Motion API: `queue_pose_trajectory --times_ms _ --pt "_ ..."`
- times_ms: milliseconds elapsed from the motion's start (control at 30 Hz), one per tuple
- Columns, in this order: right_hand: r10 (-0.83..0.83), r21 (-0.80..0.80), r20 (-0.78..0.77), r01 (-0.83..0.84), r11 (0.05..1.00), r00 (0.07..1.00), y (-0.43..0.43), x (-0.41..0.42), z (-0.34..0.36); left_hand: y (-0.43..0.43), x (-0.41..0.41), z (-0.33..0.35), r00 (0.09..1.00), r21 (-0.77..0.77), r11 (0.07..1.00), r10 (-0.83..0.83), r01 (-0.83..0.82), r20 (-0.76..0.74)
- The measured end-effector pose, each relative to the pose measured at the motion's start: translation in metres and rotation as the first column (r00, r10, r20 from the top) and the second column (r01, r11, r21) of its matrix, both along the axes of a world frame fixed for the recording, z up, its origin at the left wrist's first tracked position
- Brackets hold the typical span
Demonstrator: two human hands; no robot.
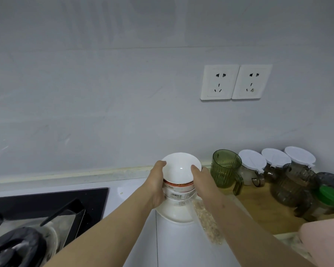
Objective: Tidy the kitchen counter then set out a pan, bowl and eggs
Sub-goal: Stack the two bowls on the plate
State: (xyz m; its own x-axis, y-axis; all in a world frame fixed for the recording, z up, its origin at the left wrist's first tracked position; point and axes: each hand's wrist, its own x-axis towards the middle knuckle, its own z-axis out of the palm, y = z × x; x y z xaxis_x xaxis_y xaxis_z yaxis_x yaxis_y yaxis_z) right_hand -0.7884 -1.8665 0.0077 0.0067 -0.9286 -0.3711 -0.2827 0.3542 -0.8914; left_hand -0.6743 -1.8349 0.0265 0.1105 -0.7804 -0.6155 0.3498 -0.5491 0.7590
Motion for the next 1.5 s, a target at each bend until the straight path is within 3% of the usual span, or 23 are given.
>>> queue_pose_trajectory --times_ms 167,367,533,633,733,967,1233,1500 --pt "-0.035 -0.069 0.004 0.035 0.997 0.999 0.004 0.0 -0.007 0.002 0.001 -0.007 0.998 -0.024 0.998 0.063 -0.062 0.018" --pt "-0.052 -0.134 0.014 0.054 0.99 0.999 0.013 0.001 0.005 0.013 0.004 0.014 0.982 -0.106 0.994 0.032 -0.012 0.188" --pt "-0.155 -0.233 0.025 0.157 0.96 0.988 0.035 0.017 0.028 0.045 0.028 0.04 0.956 -0.222 0.967 0.179 -0.127 0.234" --pt "-0.148 -0.284 -0.017 0.137 0.949 0.989 0.06 0.04 0.045 0.08 0.058 0.05 0.917 -0.277 0.94 0.277 -0.198 0.287" --pt "-0.069 -0.336 -0.013 0.061 0.94 0.998 0.092 0.079 0.059 0.123 0.096 0.056 0.885 -0.305 0.92 0.34 -0.245 0.317" --pt "0.317 -0.308 0.103 -0.273 0.911 0.943 0.211 0.206 0.077 0.256 0.203 0.062 0.791 -0.358 0.84 0.521 -0.408 0.32" --pt "0.645 -0.161 0.161 -0.625 0.764 0.747 0.406 0.377 0.071 0.471 0.343 0.059 0.591 -0.345 0.683 0.73 -0.643 0.344" --pt "0.782 -0.065 0.175 -0.785 0.616 0.598 0.526 0.474 0.062 0.599 0.423 0.052 0.464 -0.27 0.538 0.836 -0.798 0.295"
